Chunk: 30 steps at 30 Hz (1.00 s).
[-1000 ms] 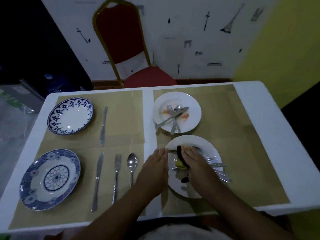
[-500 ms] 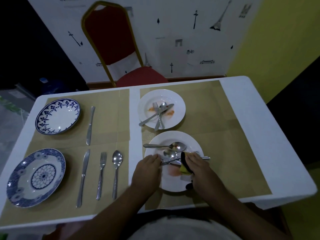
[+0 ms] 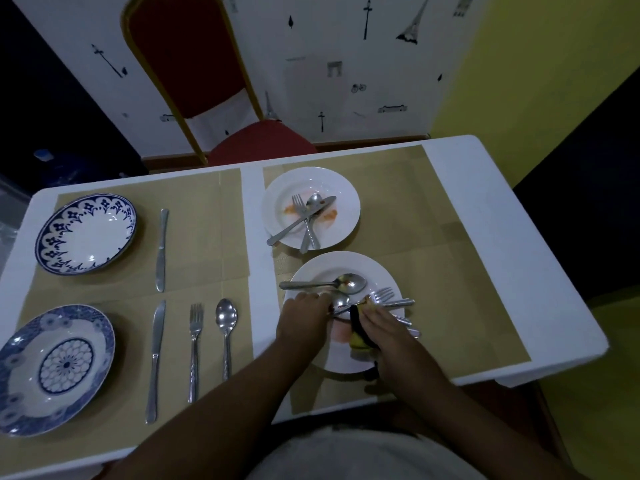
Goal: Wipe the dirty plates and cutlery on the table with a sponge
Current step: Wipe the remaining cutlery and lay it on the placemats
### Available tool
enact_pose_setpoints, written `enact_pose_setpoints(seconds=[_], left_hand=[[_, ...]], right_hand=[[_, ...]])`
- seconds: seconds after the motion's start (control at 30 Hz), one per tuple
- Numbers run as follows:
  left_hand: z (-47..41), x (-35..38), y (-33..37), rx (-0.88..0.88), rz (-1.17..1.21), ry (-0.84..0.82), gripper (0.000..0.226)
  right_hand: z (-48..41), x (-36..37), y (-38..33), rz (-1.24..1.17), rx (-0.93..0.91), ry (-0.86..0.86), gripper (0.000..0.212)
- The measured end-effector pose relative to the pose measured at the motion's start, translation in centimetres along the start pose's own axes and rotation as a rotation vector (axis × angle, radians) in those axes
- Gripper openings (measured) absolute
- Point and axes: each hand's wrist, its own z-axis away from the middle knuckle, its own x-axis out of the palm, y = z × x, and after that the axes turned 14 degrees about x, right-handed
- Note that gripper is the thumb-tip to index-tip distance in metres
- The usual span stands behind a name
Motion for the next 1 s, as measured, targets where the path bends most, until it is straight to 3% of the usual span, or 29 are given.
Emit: enact_pose_setpoints(seconds=[0.33,0.53,0.67,0.83,1.0], left_hand=[[-0.2,-0.7,0.1,-0.056,0.069,-0.061,0.016],[-0.1,-3.0,0.1,-0.224,0.541,-0.268,0.017],[0.9,-5.3,0.3,-0.356,0.884,-0.305,0.016],[3.1,-6.2,0.0,-0.419,1.013,-0.303,0.017],[5.0,-6.0,0.6,-0.459,1.1,-0.247,0.019]], right_hand=[[0.1,0.0,-0.4,-0.026,0.061,0.028,0.066],[0.1,0.2,-0.7,-0.062,0.055,0.087,0.067],[0.1,-0.1,-1.8,-0.047,-0.083,0.05,0.071],[-0.9,-0.7,-2.2,0.046,-0.195,0.006,0.072],[-2.8,-1.7,-0.4,0.168,-0.188,-0.035,0.09]])
